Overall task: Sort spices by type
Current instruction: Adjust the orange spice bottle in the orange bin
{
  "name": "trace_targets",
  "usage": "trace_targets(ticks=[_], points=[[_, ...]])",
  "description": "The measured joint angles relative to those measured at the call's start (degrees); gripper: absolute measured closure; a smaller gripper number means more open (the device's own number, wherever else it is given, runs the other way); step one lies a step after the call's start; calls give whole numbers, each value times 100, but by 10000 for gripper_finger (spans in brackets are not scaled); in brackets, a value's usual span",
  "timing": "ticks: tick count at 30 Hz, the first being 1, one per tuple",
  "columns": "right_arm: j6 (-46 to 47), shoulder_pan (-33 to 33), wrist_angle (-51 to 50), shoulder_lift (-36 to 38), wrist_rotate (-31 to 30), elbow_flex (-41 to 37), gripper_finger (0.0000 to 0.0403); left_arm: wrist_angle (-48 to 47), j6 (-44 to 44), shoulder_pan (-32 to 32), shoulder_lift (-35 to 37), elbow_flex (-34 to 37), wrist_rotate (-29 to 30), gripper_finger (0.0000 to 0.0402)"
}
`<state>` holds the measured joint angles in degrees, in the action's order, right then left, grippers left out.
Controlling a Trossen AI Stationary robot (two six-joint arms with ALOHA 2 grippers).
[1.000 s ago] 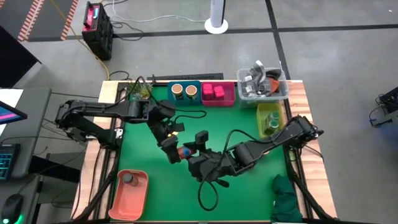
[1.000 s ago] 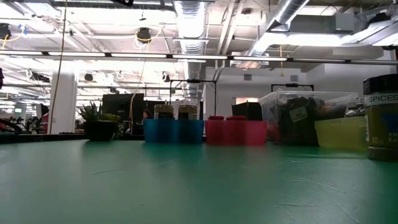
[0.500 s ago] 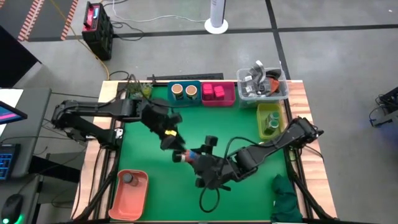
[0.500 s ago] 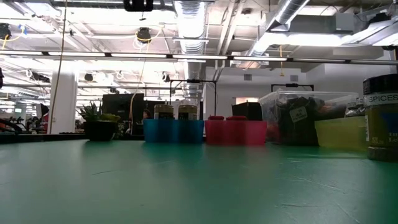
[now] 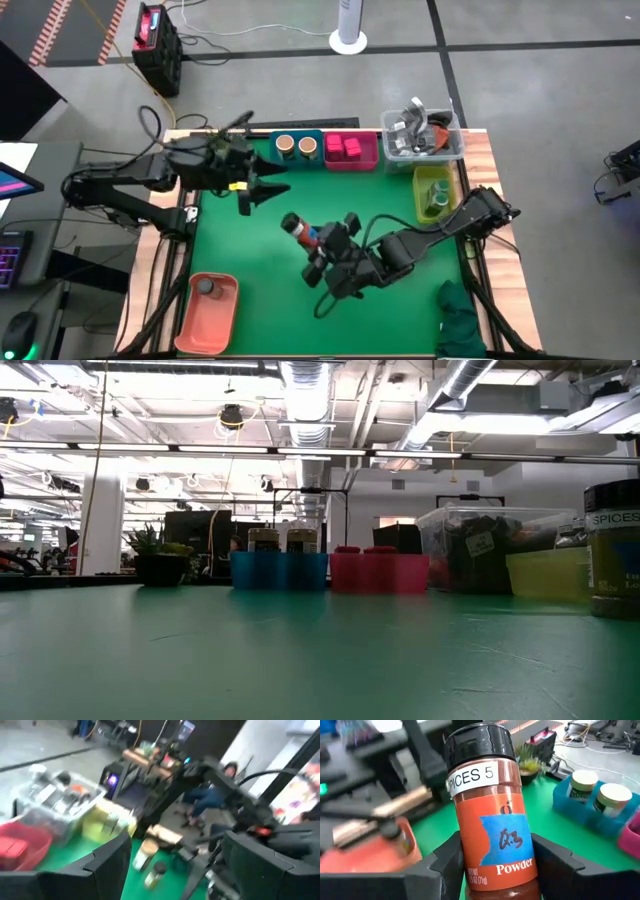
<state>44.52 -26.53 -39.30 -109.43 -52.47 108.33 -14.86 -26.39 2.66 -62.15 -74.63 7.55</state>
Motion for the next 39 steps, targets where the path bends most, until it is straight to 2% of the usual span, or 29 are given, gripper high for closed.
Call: trace_targets(ticks=[6, 11, 15, 19, 29, 34, 39], points=[[-468, 244, 1240, 0, -104, 2, 179, 547, -102, 4, -4, 0, -272, 100], [-917, 270, 1889, 114, -595, 9, 179, 521, 64, 63, -9, 0, -613, 87], [-1266, 265, 2020, 170, -915, 11, 179, 514, 224, 190, -2, 0, -550, 78], [-1777, 265, 2456, 155, -915, 2, 179, 499, 367, 293, -62, 2, -342, 75], [-2299, 259, 3053, 157, -965, 2, 179, 565, 593, 324, -167, 2, -157, 75], [-2340, 257, 3104, 157, -1069, 2, 178, 589, 713, 324, -153, 2, -125, 87], [-2406, 236, 3138, 157, -1088, 2, 178, 600, 637, 324, -150, 2, -134, 122]])
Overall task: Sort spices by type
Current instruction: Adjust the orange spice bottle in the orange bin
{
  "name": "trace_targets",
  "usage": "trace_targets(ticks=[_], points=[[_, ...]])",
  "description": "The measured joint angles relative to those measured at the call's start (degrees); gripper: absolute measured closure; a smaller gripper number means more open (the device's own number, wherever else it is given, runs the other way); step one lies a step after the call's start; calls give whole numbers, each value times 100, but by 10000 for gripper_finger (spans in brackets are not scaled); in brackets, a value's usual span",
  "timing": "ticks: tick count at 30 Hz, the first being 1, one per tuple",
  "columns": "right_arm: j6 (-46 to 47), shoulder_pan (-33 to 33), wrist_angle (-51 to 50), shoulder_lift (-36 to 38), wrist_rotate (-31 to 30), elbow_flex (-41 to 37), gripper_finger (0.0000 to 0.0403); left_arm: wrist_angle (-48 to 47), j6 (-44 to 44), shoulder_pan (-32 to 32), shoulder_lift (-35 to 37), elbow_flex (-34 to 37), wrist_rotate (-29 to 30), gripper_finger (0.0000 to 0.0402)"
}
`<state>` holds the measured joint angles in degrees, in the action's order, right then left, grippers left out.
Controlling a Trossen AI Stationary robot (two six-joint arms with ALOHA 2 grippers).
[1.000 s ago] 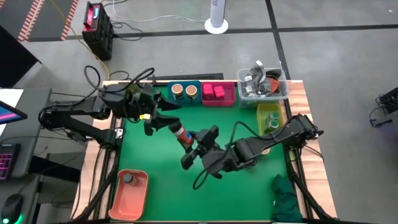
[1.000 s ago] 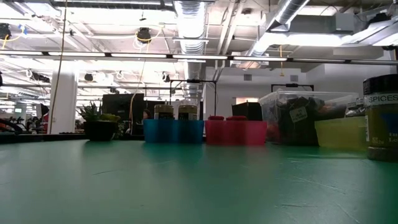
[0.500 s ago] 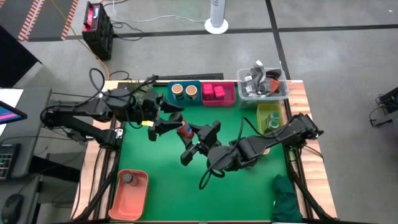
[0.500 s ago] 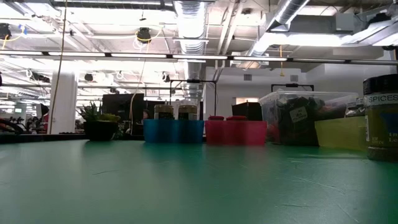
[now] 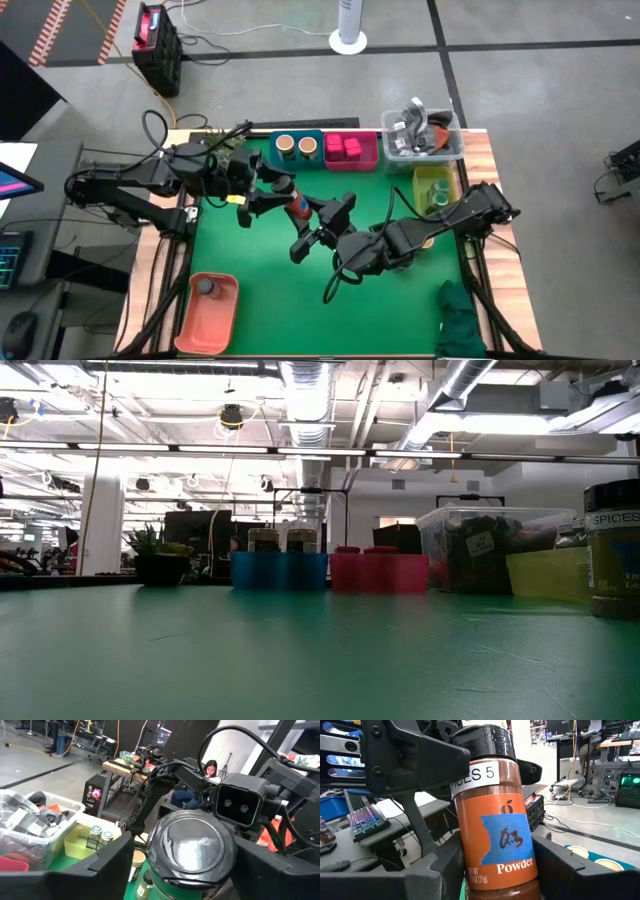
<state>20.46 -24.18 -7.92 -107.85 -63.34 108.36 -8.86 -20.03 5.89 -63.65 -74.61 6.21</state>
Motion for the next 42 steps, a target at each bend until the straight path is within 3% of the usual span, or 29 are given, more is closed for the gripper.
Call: trace_targets(ticks=[9, 19, 26, 30, 34, 38, 42], points=[[5, 1, -67, 0, 166, 0, 157, -21, -62, 2, 4, 0, -24, 200], [21, -39, -541, 110, 1007, 0, 60, -194, -238, -7, 41, 0, -474, 188], [475, -355, -1634, 716, 990, 7, 22, -1108, -239, 143, 270, 0, -939, 192], [1205, -539, -2619, 979, 977, 7, 27, -1644, -268, 566, 270, 2, -984, 192], [2428, -746, -3890, 1128, 947, 7, 36, -2028, -329, 1374, 176, 2, -996, 192], [3536, -961, -4832, 1106, 945, 3, 41, -2679, -337, 2298, -49, 2, -578, 192], [4049, -1096, -5074, 1048, 882, 0, 41, -3313, -567, 3122, -327, 63, 5, 192]])
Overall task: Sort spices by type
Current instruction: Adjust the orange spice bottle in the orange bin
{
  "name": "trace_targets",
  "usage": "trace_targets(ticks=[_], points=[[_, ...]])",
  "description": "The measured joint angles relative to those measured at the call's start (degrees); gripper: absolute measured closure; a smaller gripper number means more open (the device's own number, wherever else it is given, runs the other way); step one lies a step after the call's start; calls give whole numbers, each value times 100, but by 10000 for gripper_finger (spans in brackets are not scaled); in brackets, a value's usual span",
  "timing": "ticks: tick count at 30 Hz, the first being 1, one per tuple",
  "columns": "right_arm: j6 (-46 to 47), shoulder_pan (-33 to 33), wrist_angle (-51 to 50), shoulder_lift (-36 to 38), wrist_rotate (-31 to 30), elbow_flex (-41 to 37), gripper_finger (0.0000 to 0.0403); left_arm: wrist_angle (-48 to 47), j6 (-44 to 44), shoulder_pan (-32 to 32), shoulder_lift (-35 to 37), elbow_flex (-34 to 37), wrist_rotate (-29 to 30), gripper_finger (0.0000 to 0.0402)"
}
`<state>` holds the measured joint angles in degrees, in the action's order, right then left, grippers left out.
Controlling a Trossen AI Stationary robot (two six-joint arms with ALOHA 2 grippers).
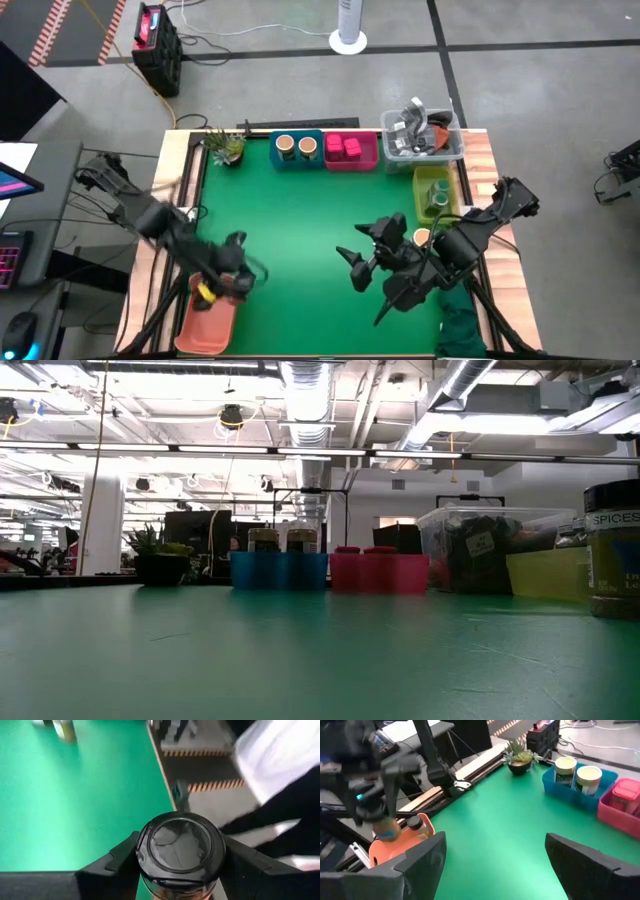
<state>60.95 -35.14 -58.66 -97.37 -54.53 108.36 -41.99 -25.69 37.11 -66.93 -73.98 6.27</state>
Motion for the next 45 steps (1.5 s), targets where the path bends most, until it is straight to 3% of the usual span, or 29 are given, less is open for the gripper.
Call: trace_targets(ticks=[7, 14, 19, 32, 40, 45], points=[[228, -85, 47, -72, -114, 0, 42, 70, -758, 961, -175, 897, 581, 192], [399, -125, 69, -102, -109, 0, 42, 869, -1672, 1537, 107, 1886, 959, 193], [531, -168, 110, -102, -94, 0, 42, 829, -2049, 1930, 124, 2219, 1793, 193], [654, -168, 263, -102, -87, 0, 42, 539, -3023, 2702, 124, 2770, 3180, 193], [669, -175, 279, -102, -85, 0, 42, 679, -3115, 2832, 122, 3118, 3457, 193], [669, -175, 365, -100, -84, 0, 42, 1381, -3115, 2994, 122, 3478, 3467, 193]])
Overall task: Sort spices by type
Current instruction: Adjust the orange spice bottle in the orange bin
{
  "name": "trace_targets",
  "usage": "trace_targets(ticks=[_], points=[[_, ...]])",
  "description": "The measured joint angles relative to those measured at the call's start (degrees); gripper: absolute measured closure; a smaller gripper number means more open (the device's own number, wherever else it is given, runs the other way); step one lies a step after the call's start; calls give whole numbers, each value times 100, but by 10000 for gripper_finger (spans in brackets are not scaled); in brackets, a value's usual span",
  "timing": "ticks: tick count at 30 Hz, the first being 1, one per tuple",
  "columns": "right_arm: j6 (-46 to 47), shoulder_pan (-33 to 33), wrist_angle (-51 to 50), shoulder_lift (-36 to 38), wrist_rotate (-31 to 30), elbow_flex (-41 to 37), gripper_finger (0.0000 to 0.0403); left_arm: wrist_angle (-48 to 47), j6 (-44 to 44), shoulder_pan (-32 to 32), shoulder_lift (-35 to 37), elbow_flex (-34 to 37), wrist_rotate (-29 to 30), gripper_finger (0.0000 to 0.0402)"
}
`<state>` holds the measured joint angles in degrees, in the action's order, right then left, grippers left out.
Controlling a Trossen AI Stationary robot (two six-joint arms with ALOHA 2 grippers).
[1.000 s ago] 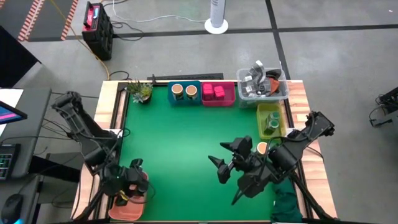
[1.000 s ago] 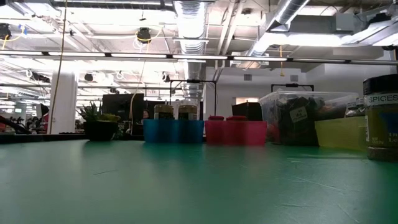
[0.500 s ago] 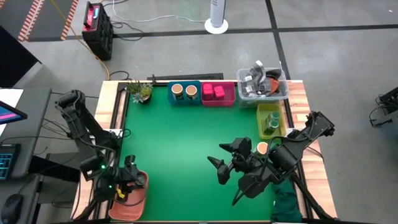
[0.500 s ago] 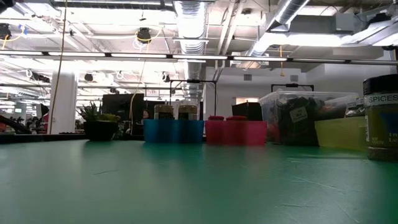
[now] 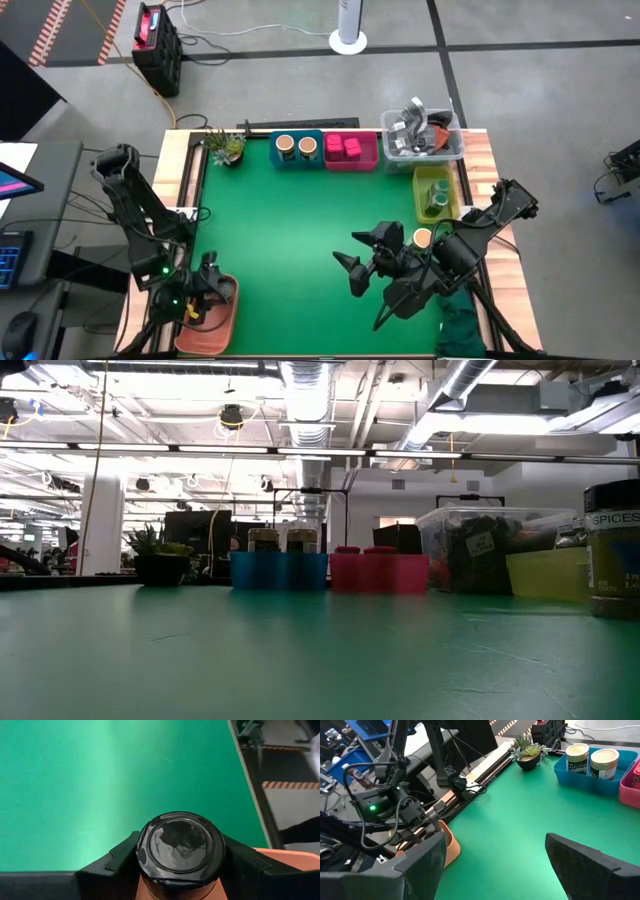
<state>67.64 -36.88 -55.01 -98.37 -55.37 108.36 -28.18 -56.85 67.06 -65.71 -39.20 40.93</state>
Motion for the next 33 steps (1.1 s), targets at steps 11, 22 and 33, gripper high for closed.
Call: trace_targets(ticks=[11, 22, 33], points=[[-2, 35, 38, 0, 2, 0, 42, 368, 147, 93, 0, 205, 30, 193], [-9, 70, 119, 0, 2, 0, 42, 444, 179, 409, 0, 205, 28, 193], [-11, 105, 156, 0, 2, 0, 42, 1002, 691, 563, -19, 205, -153, 193]])
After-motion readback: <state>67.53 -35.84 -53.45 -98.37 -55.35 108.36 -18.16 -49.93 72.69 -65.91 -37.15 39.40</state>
